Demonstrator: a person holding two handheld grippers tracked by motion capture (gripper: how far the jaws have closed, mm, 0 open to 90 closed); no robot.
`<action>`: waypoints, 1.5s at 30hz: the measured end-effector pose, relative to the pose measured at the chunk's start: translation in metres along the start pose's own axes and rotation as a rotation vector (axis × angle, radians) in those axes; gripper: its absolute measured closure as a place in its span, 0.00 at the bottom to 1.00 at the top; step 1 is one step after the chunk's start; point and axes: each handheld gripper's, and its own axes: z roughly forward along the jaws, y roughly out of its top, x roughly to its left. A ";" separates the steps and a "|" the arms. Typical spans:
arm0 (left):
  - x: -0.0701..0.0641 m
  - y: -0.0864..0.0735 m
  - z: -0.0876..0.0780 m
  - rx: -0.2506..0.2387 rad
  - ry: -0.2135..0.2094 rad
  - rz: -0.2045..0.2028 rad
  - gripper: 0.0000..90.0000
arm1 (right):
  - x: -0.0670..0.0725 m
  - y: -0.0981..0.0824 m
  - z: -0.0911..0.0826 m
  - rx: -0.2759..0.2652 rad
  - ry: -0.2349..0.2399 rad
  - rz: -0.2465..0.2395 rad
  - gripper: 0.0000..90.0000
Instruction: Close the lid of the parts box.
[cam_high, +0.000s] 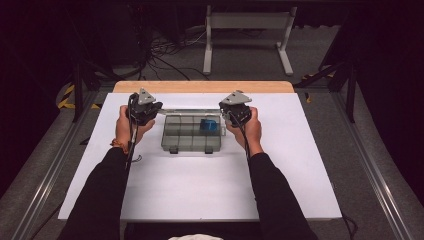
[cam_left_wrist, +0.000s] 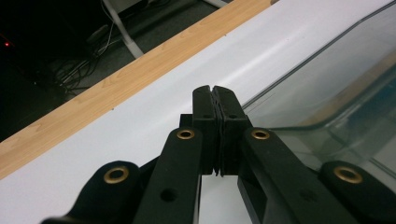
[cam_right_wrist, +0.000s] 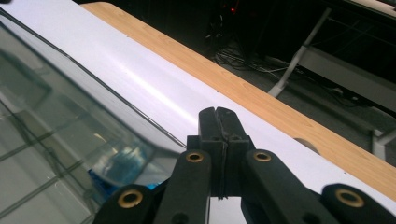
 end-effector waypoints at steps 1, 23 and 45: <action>-0.001 0.000 0.000 0.002 -0.006 0.004 0.99 | 0.002 0.000 -0.001 0.001 0.004 -0.008 1.00; -0.020 -0.013 -0.014 -0.001 -0.070 0.085 1.00 | 0.016 -0.010 -0.016 0.015 0.090 -0.057 1.00; -0.042 -0.034 -0.030 -0.012 -0.128 0.187 1.00 | 0.034 -0.030 -0.032 0.078 0.205 -0.101 1.00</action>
